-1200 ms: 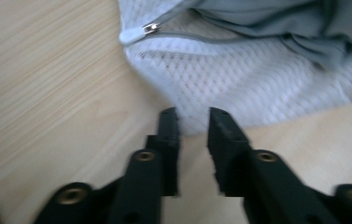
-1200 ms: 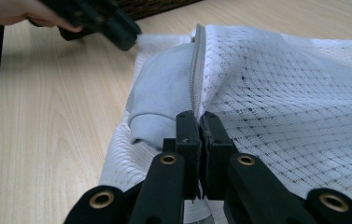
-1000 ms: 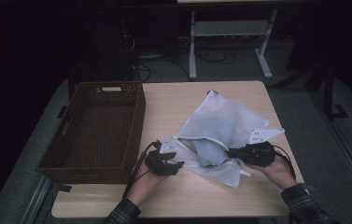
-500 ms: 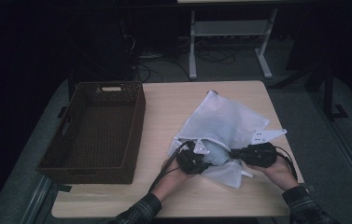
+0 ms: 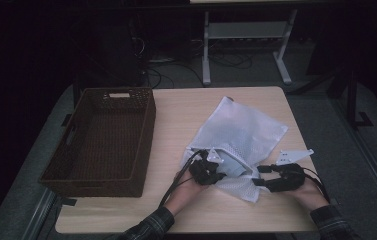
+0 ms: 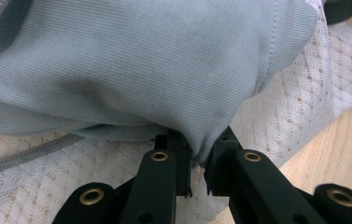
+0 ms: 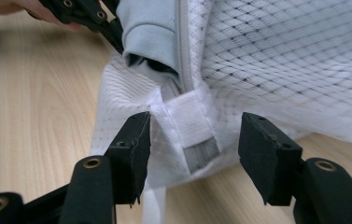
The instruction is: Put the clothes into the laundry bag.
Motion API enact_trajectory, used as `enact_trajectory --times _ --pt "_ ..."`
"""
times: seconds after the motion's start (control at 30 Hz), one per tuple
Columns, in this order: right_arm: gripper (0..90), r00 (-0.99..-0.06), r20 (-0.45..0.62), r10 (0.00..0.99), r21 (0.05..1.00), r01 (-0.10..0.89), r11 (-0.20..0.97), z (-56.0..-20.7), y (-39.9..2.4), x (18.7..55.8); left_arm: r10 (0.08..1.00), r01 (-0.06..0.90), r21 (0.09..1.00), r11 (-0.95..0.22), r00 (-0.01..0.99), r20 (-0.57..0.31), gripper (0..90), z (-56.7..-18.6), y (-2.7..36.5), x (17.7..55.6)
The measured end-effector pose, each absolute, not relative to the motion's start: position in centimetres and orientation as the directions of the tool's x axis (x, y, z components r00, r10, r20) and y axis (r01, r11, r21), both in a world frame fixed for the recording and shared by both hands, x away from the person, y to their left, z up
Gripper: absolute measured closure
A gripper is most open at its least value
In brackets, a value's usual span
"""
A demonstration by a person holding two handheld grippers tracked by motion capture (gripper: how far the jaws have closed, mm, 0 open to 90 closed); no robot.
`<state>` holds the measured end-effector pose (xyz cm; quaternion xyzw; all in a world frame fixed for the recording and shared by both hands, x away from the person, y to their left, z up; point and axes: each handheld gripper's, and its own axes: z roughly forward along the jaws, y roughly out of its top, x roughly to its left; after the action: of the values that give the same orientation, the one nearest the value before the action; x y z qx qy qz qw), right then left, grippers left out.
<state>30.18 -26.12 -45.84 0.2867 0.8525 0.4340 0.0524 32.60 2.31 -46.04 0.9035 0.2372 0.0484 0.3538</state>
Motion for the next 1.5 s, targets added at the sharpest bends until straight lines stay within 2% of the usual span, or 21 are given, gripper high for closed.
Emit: enact_trajectory --times 0.03,0.07,0.2,0.27,0.3,0.63,1.03,1.23,1.5 --pt "43.7 -0.832 0.162 0.531 0.767 0.445 0.463 -46.0 -25.9 30.3 0.463 0.395 0.663 -0.636 0.882 -0.081 83.0 -46.0 2.3 32.6" --pt "48.4 -0.832 0.158 0.532 0.764 0.444 0.468 -46.0 -25.8 30.4 0.464 0.395 0.664 -0.635 0.882 -0.081 83.0 -46.1 2.3 32.6" --pt "73.5 -0.839 0.142 0.525 0.754 0.436 0.492 -46.0 -25.4 30.5 0.468 0.393 0.668 -0.632 0.880 -0.075 83.2 -46.1 2.3 32.5" --pt "81.6 -0.846 0.129 0.517 0.751 0.424 0.506 -45.9 -25.3 30.4 0.471 0.391 0.673 -0.627 0.879 -0.071 83.4 -46.1 2.2 32.4" --pt "82.5 -0.849 0.123 0.513 0.748 0.419 0.515 -45.9 -25.2 30.3 0.473 0.392 0.674 -0.627 0.878 -0.071 83.5 -46.0 2.2 32.4" --pt "83.6 -0.868 0.099 0.486 0.758 0.382 0.528 -44.9 -24.9 30.1 0.477 0.354 0.742 -0.569 0.877 -0.053 83.8 -43.9 1.5 32.3" --pt "84.1 -0.887 0.069 0.456 0.806 0.319 0.499 -42.9 -25.1 29.9 0.490 0.287 0.789 -0.543 0.871 0.021 84.0 -41.4 -1.1 33.3" --pt "84.5 -0.895 0.070 0.440 0.817 0.305 0.490 -42.6 -25.2 29.8 0.487 0.265 0.759 -0.594 0.870 0.078 84.2 -42.9 -3.4 33.9" --pt "84.6 -0.895 0.082 0.438 0.835 0.301 0.460 -42.1 -26.2 29.7 0.492 0.311 0.726 -0.614 0.869 0.043 84.4 -45.2 -4.3 35.3"
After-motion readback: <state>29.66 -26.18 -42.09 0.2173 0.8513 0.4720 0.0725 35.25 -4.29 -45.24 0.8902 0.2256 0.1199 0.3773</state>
